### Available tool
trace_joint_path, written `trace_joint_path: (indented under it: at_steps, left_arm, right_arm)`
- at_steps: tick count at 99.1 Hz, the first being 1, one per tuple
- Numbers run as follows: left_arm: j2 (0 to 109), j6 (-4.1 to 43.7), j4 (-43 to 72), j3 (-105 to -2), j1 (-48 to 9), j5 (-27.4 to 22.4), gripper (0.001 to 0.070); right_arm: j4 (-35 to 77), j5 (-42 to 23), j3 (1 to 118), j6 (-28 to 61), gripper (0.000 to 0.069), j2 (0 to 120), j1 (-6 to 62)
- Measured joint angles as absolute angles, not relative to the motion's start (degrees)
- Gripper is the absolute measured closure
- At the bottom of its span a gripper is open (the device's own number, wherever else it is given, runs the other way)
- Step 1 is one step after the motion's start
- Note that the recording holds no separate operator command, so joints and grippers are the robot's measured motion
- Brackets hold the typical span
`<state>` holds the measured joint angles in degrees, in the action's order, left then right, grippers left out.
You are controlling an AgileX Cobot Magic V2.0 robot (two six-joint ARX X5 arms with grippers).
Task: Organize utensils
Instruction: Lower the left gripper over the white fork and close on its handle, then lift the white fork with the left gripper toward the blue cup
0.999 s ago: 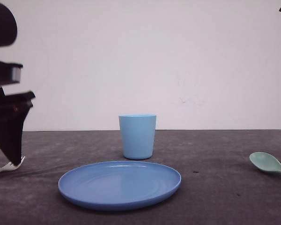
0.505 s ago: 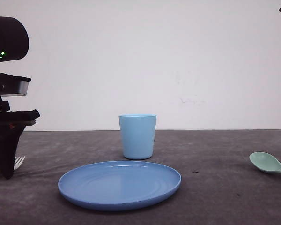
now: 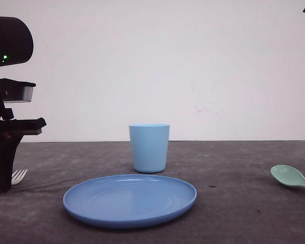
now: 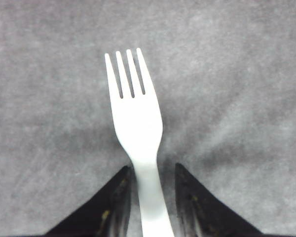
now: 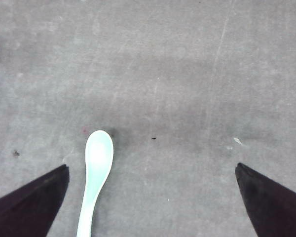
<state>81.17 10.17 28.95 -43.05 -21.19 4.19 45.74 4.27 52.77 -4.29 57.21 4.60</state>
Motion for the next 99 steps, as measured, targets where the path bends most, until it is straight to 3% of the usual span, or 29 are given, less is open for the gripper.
trace_joint_path:
  at_steps: [26, 58, 99]
  left_arm:
    - [81.17, 10.17, 29.06, -43.05, -21.19, 4.19, 0.0571]
    - [81.17, 10.17, 29.5, -43.05, -21.19, 4.21, 0.0669]
    - [78.98, 10.09, 28.82, -43.11, -21.71, 4.25, 0.0671]
  right_arm:
    - [45.74, 4.27, 52.77, -4.29, 0.0011, 57.21, 4.6]
    - [45.74, 4.27, 52.77, -4.29, 0.0011, 57.21, 4.6]
    - [45.74, 4.27, 52.77, -4.29, 0.0011, 57.21, 4.6]
